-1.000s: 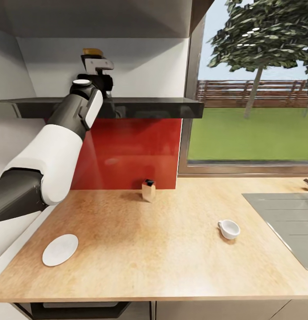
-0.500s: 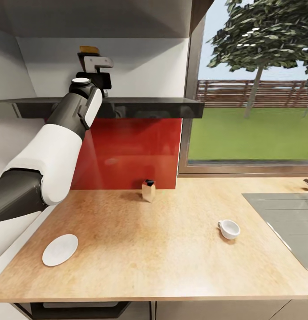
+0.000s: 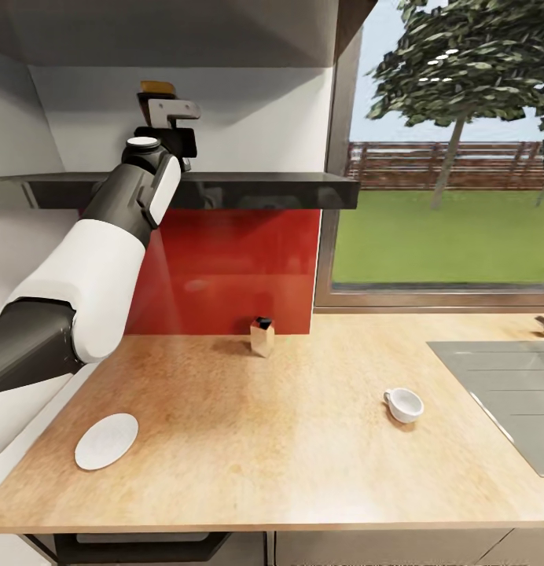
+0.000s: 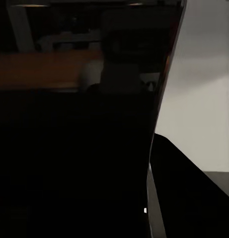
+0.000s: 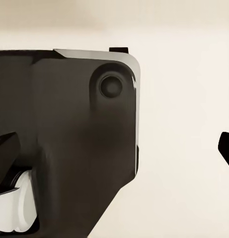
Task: Set up a coffee station on the kitchen countertop: keep the coffee maker on the countertop, move the bottle of coffee from the kitchen shelf to the counter next to the coffee maker, place a paper coffee filter on top of the coffee maker, put the saucer next to the coffee maker with the coffee cup on the saucer, and place the electric kettle next to the coffee maker.
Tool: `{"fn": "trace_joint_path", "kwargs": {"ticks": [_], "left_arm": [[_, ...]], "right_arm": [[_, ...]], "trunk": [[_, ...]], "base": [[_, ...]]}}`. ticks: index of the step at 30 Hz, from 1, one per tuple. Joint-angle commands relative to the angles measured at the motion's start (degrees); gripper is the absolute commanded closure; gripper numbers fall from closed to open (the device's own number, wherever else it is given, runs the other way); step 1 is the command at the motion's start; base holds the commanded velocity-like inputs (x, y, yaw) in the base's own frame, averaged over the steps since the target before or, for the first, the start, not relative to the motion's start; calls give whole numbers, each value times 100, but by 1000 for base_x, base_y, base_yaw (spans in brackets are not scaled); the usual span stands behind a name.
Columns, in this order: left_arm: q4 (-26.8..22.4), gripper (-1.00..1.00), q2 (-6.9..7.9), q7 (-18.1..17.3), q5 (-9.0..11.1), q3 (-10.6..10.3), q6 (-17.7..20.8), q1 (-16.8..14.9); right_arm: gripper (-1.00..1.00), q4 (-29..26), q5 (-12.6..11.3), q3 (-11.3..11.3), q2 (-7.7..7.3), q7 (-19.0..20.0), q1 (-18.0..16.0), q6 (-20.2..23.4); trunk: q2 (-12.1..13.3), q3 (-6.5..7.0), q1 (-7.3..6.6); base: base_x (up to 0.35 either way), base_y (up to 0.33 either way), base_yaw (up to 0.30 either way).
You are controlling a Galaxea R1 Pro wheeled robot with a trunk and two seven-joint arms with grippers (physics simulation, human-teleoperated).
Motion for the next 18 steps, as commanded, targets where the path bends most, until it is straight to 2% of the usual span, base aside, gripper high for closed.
{"fn": "trace_joint_path", "kwargs": {"ticks": [1,7,18], "left_arm": [[-6,100,2,16,-30,-21,42,-5],[-6,100,2,16,-30,-27,46,-3],[-5,100,-5,17,-29,-25,48,-2]], "right_arm": [[-100,5,59,-49,-2,19,-5,-18],[-100,3,59,-51,2,20,-5,-15],[-100,4,59,-52,1,20,-5,-15]], "trunk": [[-13,-13,2],[-13,-13,2],[-13,-13,2]], "base": [[-112,-63,0],[-224,-147,-42],[-233,-152,-261]]}}
